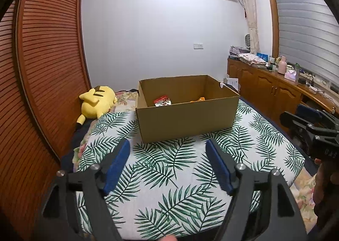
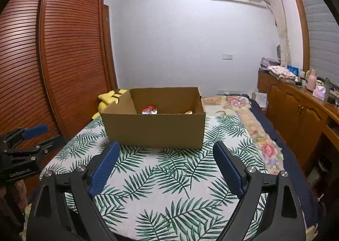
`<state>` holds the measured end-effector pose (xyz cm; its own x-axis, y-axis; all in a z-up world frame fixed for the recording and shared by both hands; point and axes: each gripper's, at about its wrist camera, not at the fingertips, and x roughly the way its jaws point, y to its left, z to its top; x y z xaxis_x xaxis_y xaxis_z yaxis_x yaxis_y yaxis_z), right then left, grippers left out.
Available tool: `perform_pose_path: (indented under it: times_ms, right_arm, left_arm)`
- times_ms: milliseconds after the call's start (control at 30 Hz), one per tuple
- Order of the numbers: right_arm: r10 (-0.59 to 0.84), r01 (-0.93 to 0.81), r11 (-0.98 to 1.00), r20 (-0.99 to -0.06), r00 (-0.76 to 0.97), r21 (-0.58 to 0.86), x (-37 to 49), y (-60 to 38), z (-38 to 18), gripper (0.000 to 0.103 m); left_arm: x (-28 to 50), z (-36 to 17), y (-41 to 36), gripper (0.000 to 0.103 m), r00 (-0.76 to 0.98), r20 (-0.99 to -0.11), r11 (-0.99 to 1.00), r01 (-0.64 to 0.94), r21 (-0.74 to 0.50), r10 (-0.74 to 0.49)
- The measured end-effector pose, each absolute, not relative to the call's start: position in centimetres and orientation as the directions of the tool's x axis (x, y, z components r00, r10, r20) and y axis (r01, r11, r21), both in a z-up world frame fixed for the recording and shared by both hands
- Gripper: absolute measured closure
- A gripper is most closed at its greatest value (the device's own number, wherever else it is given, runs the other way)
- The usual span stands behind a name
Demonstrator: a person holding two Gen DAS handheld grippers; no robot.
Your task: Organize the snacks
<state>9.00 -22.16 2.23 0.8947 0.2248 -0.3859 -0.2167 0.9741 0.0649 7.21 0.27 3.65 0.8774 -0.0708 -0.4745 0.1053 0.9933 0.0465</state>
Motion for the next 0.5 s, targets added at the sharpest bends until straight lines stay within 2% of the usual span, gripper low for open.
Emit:
perform_pose_path:
  times_ms: [167,367,500]
  right_arm:
    - [0.184,-0.180,0.983,-0.378,0.908,0.046,8.43,-22.18,2.01,0.009]
    - [0.158,-0.150,0.987,-0.374,0.914,0.052,8.43,-22.36,1.82,0.000]
    - [0.149,-0.141,0.989,-0.378,0.913,0.049,8.40,-22.29,1.63,0.000]
  left_arm:
    - [6.44,3.71,0.28,0.025,0.891,-0.449,0.995,0.090,0.041,-0.062]
    - [6.15,3.44,0.60,0.025,0.898,-0.438,0.998,0.055,0.025,-0.038]
    - [6.07,3.14,0.83,0.024,0.899,-0.437,0.999,0.038,0.024,-0.024]
